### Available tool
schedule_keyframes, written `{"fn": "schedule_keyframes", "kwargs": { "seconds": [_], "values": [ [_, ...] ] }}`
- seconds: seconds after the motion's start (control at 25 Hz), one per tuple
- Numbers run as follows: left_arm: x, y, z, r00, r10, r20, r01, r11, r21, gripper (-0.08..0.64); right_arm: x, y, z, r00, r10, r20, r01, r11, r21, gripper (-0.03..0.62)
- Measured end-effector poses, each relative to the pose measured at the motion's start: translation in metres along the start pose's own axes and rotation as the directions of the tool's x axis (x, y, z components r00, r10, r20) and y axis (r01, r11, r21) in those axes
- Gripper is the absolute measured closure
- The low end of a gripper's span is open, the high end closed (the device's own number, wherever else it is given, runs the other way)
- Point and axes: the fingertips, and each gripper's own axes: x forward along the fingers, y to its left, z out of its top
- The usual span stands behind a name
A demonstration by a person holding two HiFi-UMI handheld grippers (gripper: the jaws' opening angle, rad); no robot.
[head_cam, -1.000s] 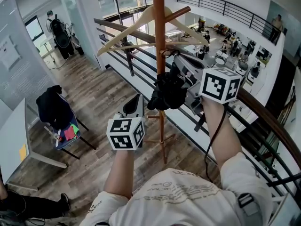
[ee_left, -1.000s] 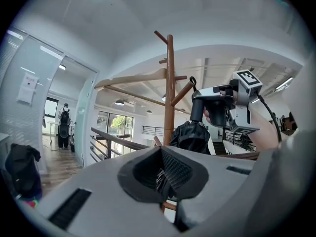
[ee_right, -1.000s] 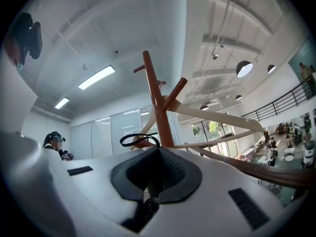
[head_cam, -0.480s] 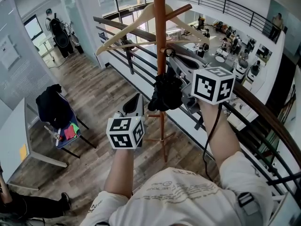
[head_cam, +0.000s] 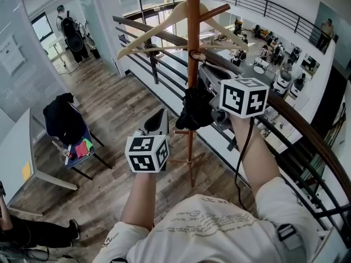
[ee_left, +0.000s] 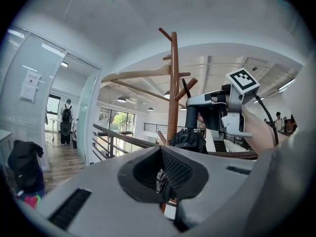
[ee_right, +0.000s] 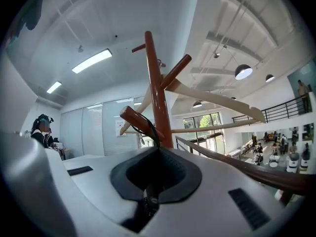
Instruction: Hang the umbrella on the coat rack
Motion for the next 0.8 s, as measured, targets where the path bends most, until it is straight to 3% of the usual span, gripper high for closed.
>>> {"fn": "schedule_keyframes", "kwargs": {
  "seconds": [0.52,0.8],
  "values": [
    [-0.008,0.005,-0.006,1.000,0.024,-0.014,-0.024,1.000,0.001,0.555,0.011,-0.009,-0.037,0.998,0.002,-0.060,-0.001,1.000,0.030,0.586],
    [-0.007,-0.003,-0.006,1.000,0.023,-0.021,-0.023,1.000,0.008,0.555,0.006,-0.007,-0.041,0.999,0.011,-0.051,-0.013,0.999,-0.041,0.584]
  ]
}}
